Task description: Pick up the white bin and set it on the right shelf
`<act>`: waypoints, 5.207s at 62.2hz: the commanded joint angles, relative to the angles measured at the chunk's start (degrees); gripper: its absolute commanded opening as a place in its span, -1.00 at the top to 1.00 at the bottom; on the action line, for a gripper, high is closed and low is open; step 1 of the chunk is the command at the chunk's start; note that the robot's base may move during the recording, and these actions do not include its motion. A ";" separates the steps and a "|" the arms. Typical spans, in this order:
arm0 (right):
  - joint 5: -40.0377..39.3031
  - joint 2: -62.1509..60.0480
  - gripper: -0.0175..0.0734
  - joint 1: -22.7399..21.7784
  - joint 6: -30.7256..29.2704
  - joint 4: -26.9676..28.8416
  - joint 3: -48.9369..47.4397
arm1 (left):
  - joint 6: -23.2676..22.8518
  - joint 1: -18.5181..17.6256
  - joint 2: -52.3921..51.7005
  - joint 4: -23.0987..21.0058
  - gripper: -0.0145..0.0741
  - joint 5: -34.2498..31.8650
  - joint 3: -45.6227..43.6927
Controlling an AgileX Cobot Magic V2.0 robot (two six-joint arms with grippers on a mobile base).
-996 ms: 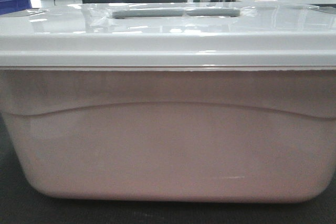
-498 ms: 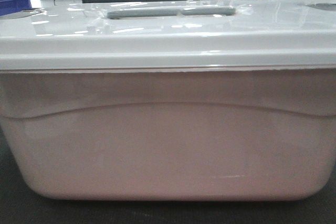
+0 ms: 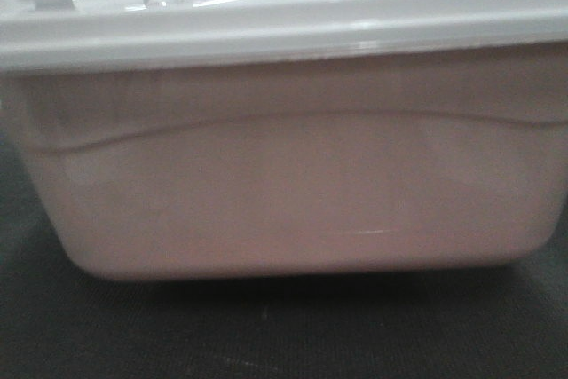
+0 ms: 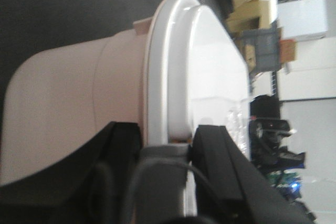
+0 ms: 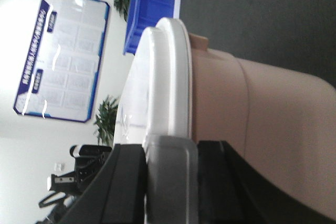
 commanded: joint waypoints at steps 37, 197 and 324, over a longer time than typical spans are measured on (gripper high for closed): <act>11.63 -1.96 0.47 4.61 0.19 9.85 -2.32 | -0.29 -10.02 -1.45 -18.61 0.96 10.78 -9.32; 4.58 -8.69 0.47 4.61 9.44 9.85 -20.89 | -4.67 -10.16 -1.45 -18.60 0.96 8.57 -25.36; -15.40 -8.69 0.47 4.61 9.44 9.85 -20.89 | -4.67 -10.16 -1.45 -18.44 0.96 8.57 -25.36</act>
